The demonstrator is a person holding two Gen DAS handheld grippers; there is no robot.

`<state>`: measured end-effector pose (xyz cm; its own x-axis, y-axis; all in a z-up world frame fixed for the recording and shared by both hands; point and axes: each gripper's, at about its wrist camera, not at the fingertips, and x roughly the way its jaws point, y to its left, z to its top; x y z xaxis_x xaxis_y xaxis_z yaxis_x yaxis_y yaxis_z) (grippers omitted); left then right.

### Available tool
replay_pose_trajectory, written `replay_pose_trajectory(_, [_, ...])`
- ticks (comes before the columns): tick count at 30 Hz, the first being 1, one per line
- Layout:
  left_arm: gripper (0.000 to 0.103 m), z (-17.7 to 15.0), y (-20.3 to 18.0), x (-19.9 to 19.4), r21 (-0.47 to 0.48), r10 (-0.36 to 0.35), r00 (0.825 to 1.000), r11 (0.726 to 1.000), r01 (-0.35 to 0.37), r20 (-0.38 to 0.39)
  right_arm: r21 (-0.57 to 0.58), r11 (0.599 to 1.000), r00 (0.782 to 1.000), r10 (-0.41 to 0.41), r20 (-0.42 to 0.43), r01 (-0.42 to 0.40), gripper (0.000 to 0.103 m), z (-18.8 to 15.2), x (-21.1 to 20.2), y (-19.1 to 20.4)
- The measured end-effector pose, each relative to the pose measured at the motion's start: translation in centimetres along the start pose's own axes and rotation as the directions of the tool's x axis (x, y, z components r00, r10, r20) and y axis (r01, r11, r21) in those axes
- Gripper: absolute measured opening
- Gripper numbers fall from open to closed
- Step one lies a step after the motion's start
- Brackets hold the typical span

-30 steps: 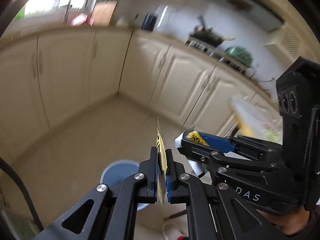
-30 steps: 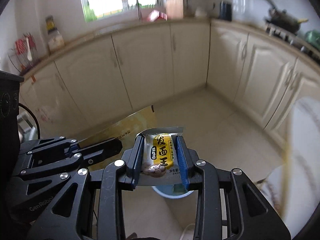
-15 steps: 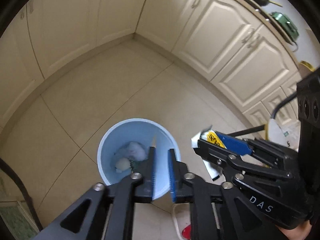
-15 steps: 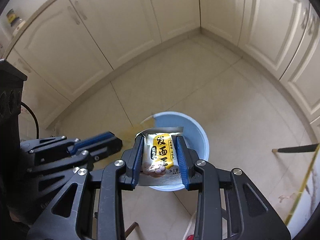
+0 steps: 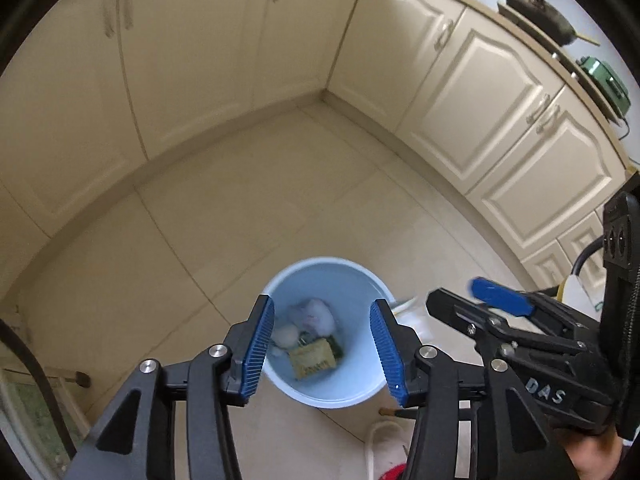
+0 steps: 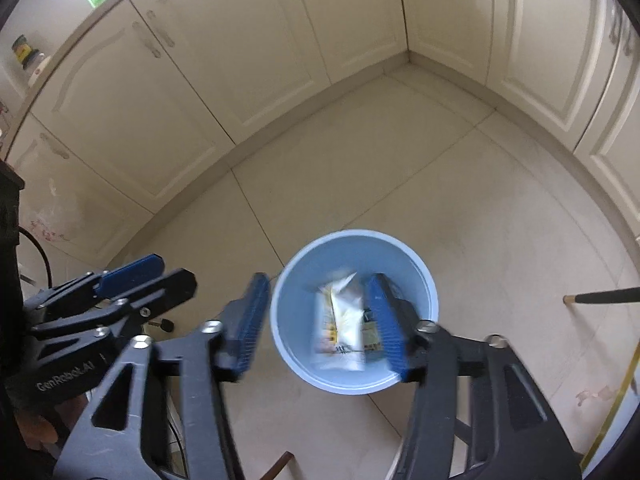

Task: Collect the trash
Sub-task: 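Open both tools to drop the items into the bin, then return both tools toward the table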

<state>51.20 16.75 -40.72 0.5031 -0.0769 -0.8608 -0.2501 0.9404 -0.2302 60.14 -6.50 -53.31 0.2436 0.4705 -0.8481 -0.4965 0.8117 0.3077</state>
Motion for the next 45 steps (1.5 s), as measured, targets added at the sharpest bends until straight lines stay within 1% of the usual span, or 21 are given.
replay_pose_trajectory(2, [0.048,0.6,-0.3,-1.8,-0.005,0.011,0.999,1.000,-0.010,0.034,-0.013,1.000,0.999,-0.017,0.027,0.018,0.079,0.1,-1.4,0.8])
replay_pose_trajectory(5, [0.050,0.2,-0.9,-5.3,-0.007,0.031,0.995,1.000,-0.030,0.093,-0.022,0.999,0.998,-0.026,0.061,0.027,0.081,0.6,-4.4,2.4])
replay_pose_trajectory(6, [0.051,0.4,-1.1,-6.8,-0.009,0.029,0.992,1.000,-0.028,0.126,-0.028,0.999,0.997,-0.036,0.075,0.038,0.088,0.7,-5.4,3.0])
replay_pose_trajectory(8, [0.058,0.0,-1.8,-9.6,-0.018,0.026,0.985,1.000,-0.023,0.171,-0.049,0.996,0.990,-0.063,0.124,0.070,0.094,1.0,-8.1,4.5])
replay_pose_trajectory(9, [0.059,-0.2,-2.8,-11.0,-0.020,0.025,0.981,1.000,-0.021,0.192,-0.059,0.995,0.986,-0.073,0.149,0.082,0.094,1.1,-9.4,5.4])
replay_pose_trajectory(12, [0.062,-0.9,-4.9,-15.4,-0.011,0.025,0.963,1.000,-0.023,0.268,-0.080,0.990,0.969,-0.093,0.230,0.114,0.099,0.7,-14.6,8.1])
replay_pose_trajectory(14, [0.069,-1.5,-7.3,-18.2,0.002,0.040,0.944,0.999,-0.043,0.328,-0.087,0.986,0.952,-0.110,0.287,0.140,0.103,0.1,-18.0,9.5])
replay_pose_trajectory(18, [0.072,-4.5,-13.6,-22.8,0.053,0.046,0.903,0.996,-0.076,0.426,-0.087,0.975,0.911,-0.158,0.381,0.206,0.103,-1.2,-24.4,11.6])
replay_pose_trajectory(21, [0.075,-7.2,-18.0,-26.4,0.099,0.012,0.865,0.992,-0.072,0.502,-0.067,0.964,0.868,-0.201,0.454,0.258,0.103,-2.7,-29.6,12.2])
replay_pose_trajectory(24, [0.085,-11.3,-20.7,-30.2,0.141,-0.018,0.825,0.987,-0.075,0.564,-0.046,0.955,0.821,-0.227,0.524,0.293,0.103,-4.8,-34.7,12.7])
replay_pose_trajectory(27, [0.087,-14.8,-23.1,-33.1,0.180,-0.057,0.780,0.981,-0.072,0.623,-0.014,0.944,0.766,-0.259,0.589,0.330,0.103,-7.1,-39.8,13.2])
replay_pose_trajectory(28, [0.087,-15.9,-24.1,-34.1,0.195,-0.070,0.763,0.978,-0.075,0.642,0.001,0.937,0.738,-0.277,0.615,0.350,0.103,-8.1,-41.6,13.5])
replay_pose_trajectory(30, [0.088,-17.7,-25.3,-35.9,0.219,-0.093,0.736,0.973,-0.077,0.671,0.021,0.927,0.704,-0.299,0.645,0.375,0.103,-9.6,-44.3,13.8])
replay_pose_trajectory(31, [0.090,-20.2,-25.3,-36.5,0.229,-0.105,0.715,0.970,-0.079,0.691,0.030,0.924,0.690,-0.306,0.656,0.381,0.103,-10.1,-45.5,14.1])
replay_pose_trajectory(33, [0.093,-22.7,-27.2,-37.8,0.240,-0.114,0.681,0.966,-0.092,0.724,0.057,0.916,0.653,-0.325,0.684,0.397,0.103,-11.6,-48.1,14.3])
replay_pose_trajectory(34, [0.095,-25.1,-26.1,-38.7,0.244,-0.121,0.664,0.965,-0.095,0.738,0.075,0.910,0.629,-0.340,0.699,0.408,0.103,-12.4,-49.4,14.4])
replay_pose_trajectory(35, [0.097,-25.9,-26.6,-38.8,0.249,-0.127,0.652,0.964,-0.097,0.747,0.084,0.906,0.615,-0.347,0.708,0.414,0.103,-12.9,-50.3,14.6])
replay_pose_trajectory(40, [0.101,-32.9,-25.9,-40.4,0.267,-0.155,0.599,0.958,-0.102,0.785,0.155,0.875,0.509,-0.402,0.761,0.459,0.103,-16.5,-54.7,15.6])
replay_pose_trajectory(42, [0.102,-35.9,-24.5,-41.1,0.273,-0.167,0.573,0.957,-0.103,0.802,0.177,0.869,0.483,-0.414,0.772,0.462,0.103,-18.0,-56.2,15.6])
replay_pose_trajectory(43, [0.102,-37.7,-24.0,-41.5,0.275,-0.171,0.562,0.956,-0.104,0.809,0.193,0.867,0.466,-0.421,0.778,0.460,0.103,-18.7,-56.8,15.7])
replay_pose_trajectory(45, [0.102,-39.7,-23.7,-41.6,0.285,-0.183,0.546,0.953,-0.106,0.818,0.213,0.863,0.447,-0.430,0.785,0.457,0.103,-20.0,-57.7,15.8])
